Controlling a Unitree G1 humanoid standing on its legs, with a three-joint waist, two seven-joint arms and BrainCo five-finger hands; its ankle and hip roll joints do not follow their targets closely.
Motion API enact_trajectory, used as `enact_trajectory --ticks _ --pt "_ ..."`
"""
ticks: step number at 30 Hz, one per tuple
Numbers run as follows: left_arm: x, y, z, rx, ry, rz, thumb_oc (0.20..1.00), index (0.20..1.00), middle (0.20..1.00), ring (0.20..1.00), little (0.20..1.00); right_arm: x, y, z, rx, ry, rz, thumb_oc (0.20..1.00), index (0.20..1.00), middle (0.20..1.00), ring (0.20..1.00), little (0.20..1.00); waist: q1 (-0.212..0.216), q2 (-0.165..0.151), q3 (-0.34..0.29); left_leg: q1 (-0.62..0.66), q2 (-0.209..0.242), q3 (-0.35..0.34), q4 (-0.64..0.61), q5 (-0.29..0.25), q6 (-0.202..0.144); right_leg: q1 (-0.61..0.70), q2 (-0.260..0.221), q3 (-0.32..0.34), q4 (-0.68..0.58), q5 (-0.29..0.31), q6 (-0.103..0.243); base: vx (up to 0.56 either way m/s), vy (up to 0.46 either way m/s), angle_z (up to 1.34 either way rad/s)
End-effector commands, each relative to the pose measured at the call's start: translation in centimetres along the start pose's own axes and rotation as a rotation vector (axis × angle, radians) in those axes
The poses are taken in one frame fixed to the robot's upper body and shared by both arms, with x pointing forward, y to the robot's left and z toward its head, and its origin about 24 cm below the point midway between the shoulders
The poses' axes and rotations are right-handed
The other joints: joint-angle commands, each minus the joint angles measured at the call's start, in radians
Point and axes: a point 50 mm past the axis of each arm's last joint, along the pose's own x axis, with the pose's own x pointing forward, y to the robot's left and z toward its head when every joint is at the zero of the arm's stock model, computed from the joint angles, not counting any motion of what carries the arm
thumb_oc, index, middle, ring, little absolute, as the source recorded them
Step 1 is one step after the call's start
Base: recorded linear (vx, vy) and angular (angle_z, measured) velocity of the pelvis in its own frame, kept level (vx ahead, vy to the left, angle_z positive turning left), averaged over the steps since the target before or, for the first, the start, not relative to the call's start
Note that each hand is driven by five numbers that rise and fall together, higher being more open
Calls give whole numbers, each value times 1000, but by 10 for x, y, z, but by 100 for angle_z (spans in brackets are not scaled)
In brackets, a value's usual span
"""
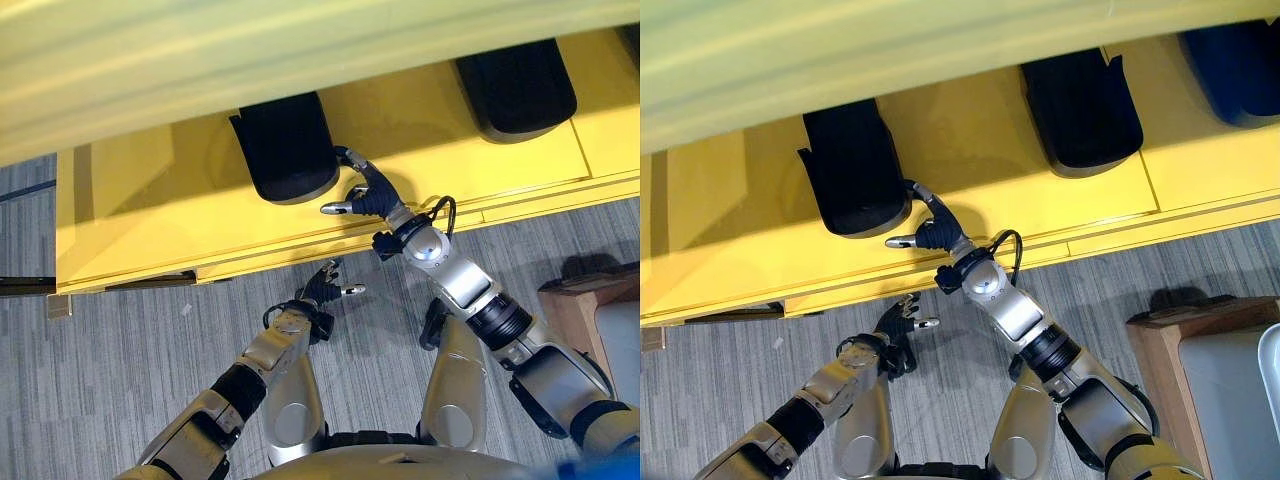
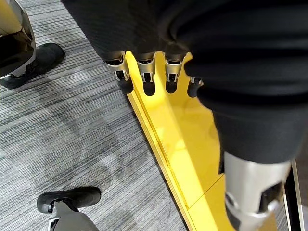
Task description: Move parts from the plastic box to the shelf.
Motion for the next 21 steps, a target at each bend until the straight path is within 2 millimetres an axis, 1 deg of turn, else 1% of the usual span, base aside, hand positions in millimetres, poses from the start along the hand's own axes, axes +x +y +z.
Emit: enact_trajectory --ticks 1,5,8,10,13,18,19,21 --pt "-4 -11 14 16 -80 -62 1000 1000 1000 1000 1000 -40 59 -78 74 370 249 1000 1000 1000 1000 1000 53 -13 33 37 9 26 39 -68 32 20 -22 2 -75 92 22 0 0 0" --pt "-4 -11 14 15 -79 -58 1000 1000 1000 1000 1000 -41 59 -79 68 370 234 1000 1000 1000 1000 1000 53 -14 33 39 9 25 39 -68 31 24 -23 1 -78 93 22 0 0 0" --pt "-3 -13 14 8 -78 -55 1000 1000 1000 1000 1000 -40 53 -80 76 367 142 1000 1000 1000 1000 1000 50 -14 33 39 10 26 39 -68 31 23 -23 4 -77 93 21 0 0 0" --pt "-3 -12 14 6 -78 -54 1000 1000 1000 1000 1000 -39 51 -82 79 373 137 1000 1000 1000 1000 1000 50 -14 33 38 11 26 41 -69 32 21 -22 6 -76 93 20 0 0 0" --pt "-2 -12 13 4 -75 -51 1000 1000 1000 1000 1000 -40 47 -81 91 341 66 1000 1000 1000 1000 1000 45 -16 33 39 14 29 41 -67 31 21 -22 6 -75 94 21 0 0 0" --pt "-2 -12 12 -3 -77 -41 1000 1000 1000 1000 1000 -41 31 -82 111 312 -75 1000 1000 1000 1000 1000 35 -17 33 43 14 32 38 -67 32 23 -16 12 -79 95 21 0 0 0" --pt "-2 -12 12 -11 -75 -34 1000 1000 1000 1000 1000 -43 26 -82 133 294 -122 1000 1000 1000 1000 1000 31 -18 33 46 16 35 35 -65 33 25 -12 15 -82 96 21 0 0 0" --pt "-2 -10 12 -26 -73 -26 1000 1000 1000 1000 1000 -44 15 -76 168 223 -184 1000 1000 1000 1000 1000 22 -21 33 52 19 38 31 -63 32 30 -7 17 -85 96 22 0 0 0"
